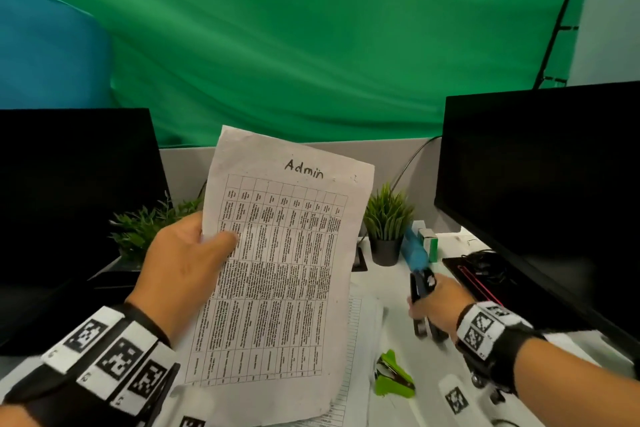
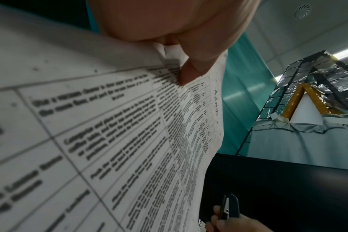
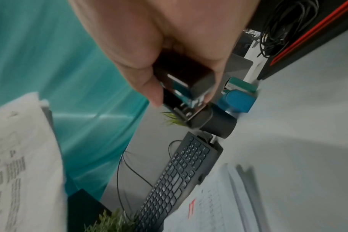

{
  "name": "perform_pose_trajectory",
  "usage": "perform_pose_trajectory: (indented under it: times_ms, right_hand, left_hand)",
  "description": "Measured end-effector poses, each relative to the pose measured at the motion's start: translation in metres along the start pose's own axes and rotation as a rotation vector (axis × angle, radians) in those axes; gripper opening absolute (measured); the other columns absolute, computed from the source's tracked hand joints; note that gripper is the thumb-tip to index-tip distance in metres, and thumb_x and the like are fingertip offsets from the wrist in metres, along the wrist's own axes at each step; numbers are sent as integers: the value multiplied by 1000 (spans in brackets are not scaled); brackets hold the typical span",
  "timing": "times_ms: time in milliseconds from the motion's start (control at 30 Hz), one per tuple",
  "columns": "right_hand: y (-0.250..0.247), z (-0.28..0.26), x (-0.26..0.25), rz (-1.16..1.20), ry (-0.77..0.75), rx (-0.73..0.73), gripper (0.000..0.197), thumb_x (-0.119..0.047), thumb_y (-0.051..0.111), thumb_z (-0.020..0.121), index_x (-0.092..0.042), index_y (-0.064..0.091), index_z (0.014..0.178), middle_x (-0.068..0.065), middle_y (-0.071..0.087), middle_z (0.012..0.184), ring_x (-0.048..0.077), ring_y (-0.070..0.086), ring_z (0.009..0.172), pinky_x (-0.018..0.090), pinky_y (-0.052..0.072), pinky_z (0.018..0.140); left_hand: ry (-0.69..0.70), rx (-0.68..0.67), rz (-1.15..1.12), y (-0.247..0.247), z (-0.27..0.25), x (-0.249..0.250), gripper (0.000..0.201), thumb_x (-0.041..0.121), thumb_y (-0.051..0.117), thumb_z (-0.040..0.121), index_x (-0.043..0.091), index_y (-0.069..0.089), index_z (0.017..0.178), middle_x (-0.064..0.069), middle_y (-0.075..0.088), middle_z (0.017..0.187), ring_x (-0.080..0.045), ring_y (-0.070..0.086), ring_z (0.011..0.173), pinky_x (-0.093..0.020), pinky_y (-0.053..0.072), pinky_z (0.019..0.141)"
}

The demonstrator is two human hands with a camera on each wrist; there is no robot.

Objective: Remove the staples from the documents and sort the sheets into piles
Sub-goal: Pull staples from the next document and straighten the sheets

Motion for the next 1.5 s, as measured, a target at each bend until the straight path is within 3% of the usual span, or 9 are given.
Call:
perform_pose_trajectory:
  times_ms: [100, 300, 467, 633, 833, 1033, 1200, 1333, 1500]
  right_hand:
    - [-3, -17, -16, 84, -36, 82, 41, -15, 82, 77, -13, 61, 111, 9, 68, 94, 25, 67, 83, 37, 59, 72]
    - [-71, -71, -139, 1065, -561, 318, 35, -31, 77, 82, -10, 62, 106, 18, 73, 101, 35, 74, 91, 53, 62, 74]
    - [-86, -113, -200, 984, -867, 333, 27, -44, 74, 80, -23, 59, 88, 22, 70, 101, 39, 71, 92, 54, 60, 79]
    - [-64, -106, -186, 736, -773, 333, 36, -57, 69, 76, -24, 58, 73, 17, 71, 84, 37, 67, 80, 51, 59, 76]
    - [-69, -91, -195, 837, -644, 418, 34, -37, 74, 86, -20, 55, 62, -5, 46, 59, 15, 45, 60, 32, 45, 58]
    - [-70, -87, -194, 836, -443, 130, 30, -43, 74, 83, -15, 66, 88, 11, 69, 86, 29, 69, 77, 42, 60, 75]
    - [-87, -56, -172, 1427, -47, 15, 35, -37, 73, 86, -13, 63, 110, 12, 71, 97, 32, 71, 84, 56, 59, 76]
    - [-75, -34, -126, 845, 130, -124, 11, -13, 56, 93, -5, 56, 86, 16, 58, 78, 29, 61, 64, 37, 57, 50]
    - [-33, -3, -48, -899, -170, -11, 34, -36, 72, 83, -11, 67, 106, 12, 68, 100, 29, 63, 92, 31, 51, 81]
  left_hand:
    - [45, -22, 6, -1, -2, 4, 21, 10, 61, 98, 26, 74, 97, 12, 80, 92, -15, 78, 80, -35, 63, 62]
    - [158, -52, 100, -1, -10, 9, 20, 16, 60, 98, 30, 74, 99, 18, 78, 94, -9, 77, 80, -40, 64, 66]
    - [186, -67, 119, 6, -16, 15, 21, 17, 61, 97, 35, 72, 96, 20, 77, 94, -11, 77, 80, -42, 64, 68]
    - [198, -75, 94, 8, -23, 16, 24, 15, 62, 97, 36, 73, 97, 21, 77, 96, -9, 76, 85, -41, 64, 71]
    - [227, -102, 123, 17, -31, 17, 29, 14, 62, 97, 40, 73, 90, 24, 77, 89, -3, 76, 80, -30, 62, 62]
    - [162, -113, 122, 18, -28, 18, 47, 15, 61, 98, 59, 71, 85, 24, 77, 89, -4, 76, 79, -37, 63, 67]
    - [-55, -86, -35, 12, -14, 6, 23, 9, 60, 99, 26, 75, 98, 1, 81, 94, -26, 78, 82, -50, 62, 75]
    - [-249, -124, -60, -19, 6, -15, 19, 14, 58, 100, 7, 66, 115, -14, 76, 99, -19, 74, 76, -34, 60, 67]
    - [-426, -3, -55, -75, 3, -49, 20, 8, 54, 101, 3, 60, 120, -17, 67, 97, -1, 68, 57, -13, 53, 50]
Point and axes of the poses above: each hand's wrist, its own z-axis towards the middle knuckle, its own y-axis out of the palm, x = y × z, the point moved 1 cm from there along z, towards the middle knuckle
